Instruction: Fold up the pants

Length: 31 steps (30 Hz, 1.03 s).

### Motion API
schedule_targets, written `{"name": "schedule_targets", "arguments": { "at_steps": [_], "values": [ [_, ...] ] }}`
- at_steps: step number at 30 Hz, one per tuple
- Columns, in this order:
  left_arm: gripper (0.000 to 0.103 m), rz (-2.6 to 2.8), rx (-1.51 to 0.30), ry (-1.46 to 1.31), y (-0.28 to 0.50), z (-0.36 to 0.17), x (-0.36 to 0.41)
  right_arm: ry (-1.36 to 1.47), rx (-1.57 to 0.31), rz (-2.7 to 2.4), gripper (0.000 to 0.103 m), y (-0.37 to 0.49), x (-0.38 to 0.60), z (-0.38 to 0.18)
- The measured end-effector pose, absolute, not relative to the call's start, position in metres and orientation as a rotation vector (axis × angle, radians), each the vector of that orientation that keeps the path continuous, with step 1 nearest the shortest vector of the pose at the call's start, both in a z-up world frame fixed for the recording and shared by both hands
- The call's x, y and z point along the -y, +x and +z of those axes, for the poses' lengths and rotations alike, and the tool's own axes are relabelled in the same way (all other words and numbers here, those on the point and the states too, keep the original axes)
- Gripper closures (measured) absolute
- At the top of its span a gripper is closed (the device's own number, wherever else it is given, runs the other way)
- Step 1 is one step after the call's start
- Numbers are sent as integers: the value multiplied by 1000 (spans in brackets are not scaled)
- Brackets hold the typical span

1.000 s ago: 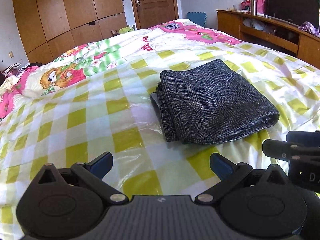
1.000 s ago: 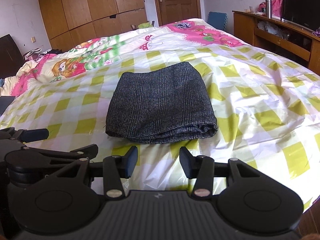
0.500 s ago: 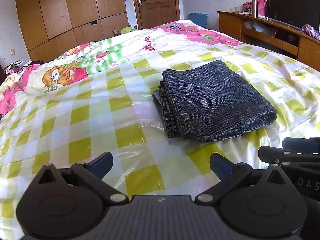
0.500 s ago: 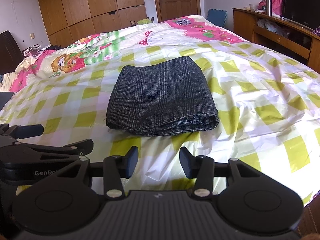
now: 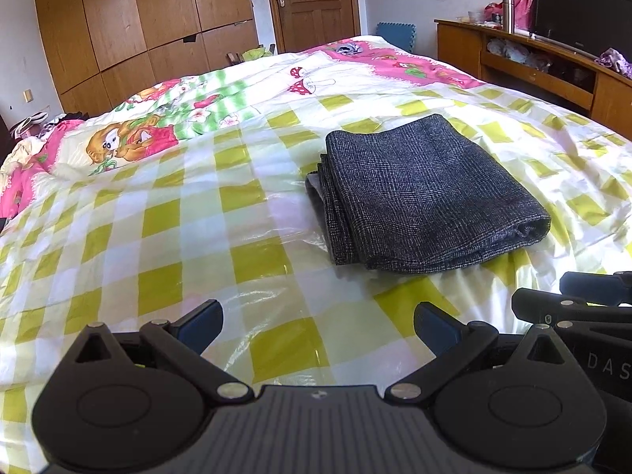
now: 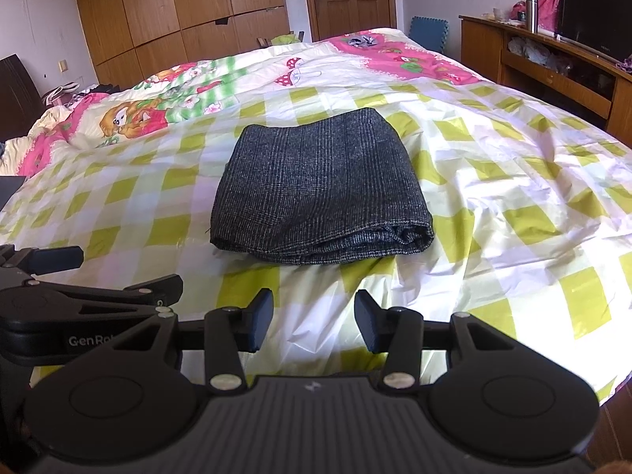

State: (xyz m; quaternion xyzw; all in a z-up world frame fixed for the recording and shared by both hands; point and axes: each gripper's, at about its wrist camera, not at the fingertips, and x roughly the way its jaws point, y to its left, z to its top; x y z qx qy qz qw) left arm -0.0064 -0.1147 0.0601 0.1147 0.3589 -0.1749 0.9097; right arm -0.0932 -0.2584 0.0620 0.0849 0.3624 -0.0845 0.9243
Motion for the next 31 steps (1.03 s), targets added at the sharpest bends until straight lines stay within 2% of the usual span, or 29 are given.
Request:
{"name": "schedule_targets", "arguments": {
  "at_steps": [31],
  "values": [
    [0, -355, -721, 239, -11, 61, 115, 177, -742, -176, 56, -95, 258, 62]
  ]
}}
